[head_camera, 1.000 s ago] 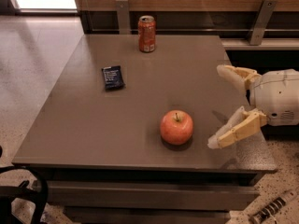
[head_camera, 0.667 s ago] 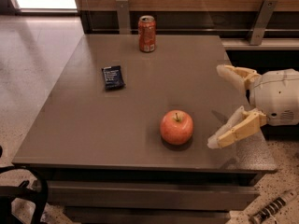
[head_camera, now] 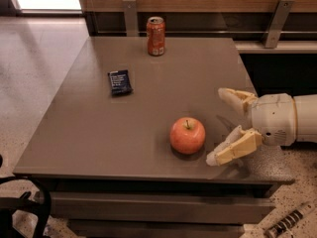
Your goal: Move apple near coke can
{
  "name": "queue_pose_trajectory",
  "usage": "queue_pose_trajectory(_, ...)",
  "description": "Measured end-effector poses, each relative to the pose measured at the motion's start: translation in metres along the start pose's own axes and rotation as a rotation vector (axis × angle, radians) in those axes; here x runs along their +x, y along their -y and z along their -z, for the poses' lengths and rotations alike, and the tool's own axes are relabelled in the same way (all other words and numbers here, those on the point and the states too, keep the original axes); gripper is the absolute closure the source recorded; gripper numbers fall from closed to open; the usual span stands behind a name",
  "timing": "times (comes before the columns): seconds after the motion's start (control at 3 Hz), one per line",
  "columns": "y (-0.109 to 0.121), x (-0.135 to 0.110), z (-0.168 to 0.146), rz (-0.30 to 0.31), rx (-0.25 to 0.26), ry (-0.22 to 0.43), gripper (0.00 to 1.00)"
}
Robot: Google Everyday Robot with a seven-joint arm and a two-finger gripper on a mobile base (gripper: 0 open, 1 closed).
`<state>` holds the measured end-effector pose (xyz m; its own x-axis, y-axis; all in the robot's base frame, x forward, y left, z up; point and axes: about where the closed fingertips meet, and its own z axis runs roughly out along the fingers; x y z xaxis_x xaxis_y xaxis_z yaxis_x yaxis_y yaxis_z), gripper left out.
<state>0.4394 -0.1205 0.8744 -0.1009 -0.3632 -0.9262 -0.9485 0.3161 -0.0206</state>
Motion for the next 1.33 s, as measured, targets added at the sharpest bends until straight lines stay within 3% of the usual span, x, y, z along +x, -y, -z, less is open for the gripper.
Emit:
queue_pose_trajectory(0.33,-0.006,0.017,-0.015,-0.034,-0.017,0.024,0.00)
queue_pose_trajectory(0.67,-0.012,0.026,-0.036,-0.030,-0.068,0.072,0.00)
queue_pose_trajectory(1.33,-0.017,0.026,-0.055,-0.015,-0.113,0.135,0.00)
